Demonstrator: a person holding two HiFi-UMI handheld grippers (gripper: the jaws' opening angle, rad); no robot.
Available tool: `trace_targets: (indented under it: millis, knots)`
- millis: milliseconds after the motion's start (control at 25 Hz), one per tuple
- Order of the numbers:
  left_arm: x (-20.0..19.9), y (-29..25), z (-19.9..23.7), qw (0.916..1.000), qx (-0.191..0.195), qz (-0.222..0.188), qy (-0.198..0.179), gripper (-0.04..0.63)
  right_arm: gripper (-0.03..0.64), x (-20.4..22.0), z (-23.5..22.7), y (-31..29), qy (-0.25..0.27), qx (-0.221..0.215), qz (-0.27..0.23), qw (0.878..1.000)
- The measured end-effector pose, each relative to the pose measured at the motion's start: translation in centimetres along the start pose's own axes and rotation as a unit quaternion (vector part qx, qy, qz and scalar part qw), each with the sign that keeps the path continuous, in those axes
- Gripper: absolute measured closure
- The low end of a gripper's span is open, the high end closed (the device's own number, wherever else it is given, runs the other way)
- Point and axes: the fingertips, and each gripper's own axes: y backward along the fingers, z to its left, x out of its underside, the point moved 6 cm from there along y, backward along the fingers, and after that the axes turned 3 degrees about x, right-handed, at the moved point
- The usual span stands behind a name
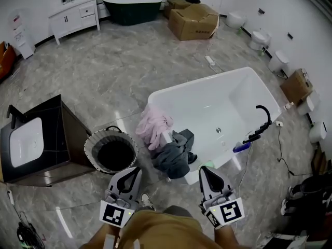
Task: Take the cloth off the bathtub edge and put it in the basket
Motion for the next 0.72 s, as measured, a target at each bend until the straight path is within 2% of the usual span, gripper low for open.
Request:
trace_targets:
  millis: [400, 560, 720]
  knots:
    - [1.2, -3.8, 0.1, 0.9996, -0.011, 0.017, 0.018, 0.588, 0.613, 2.0, -3.8, -3.3, -0.003, -0.009, 0.038, 0.999]
    - [2.2, -5.2, -0.4, 0.9986, -0.002, 0.048, 0.023, 0.588, 0.613, 2.6, -5.1, -4.2, -0.011, -0.009, 0.048, 0.999]
    - [3.4, -6.5, -0.3, 0.9981, -0.003, 0.052, 0.032, 0.588, 0.612, 3.9, -5.9, -4.6, -0.011, -0.008, 0.063, 0.998]
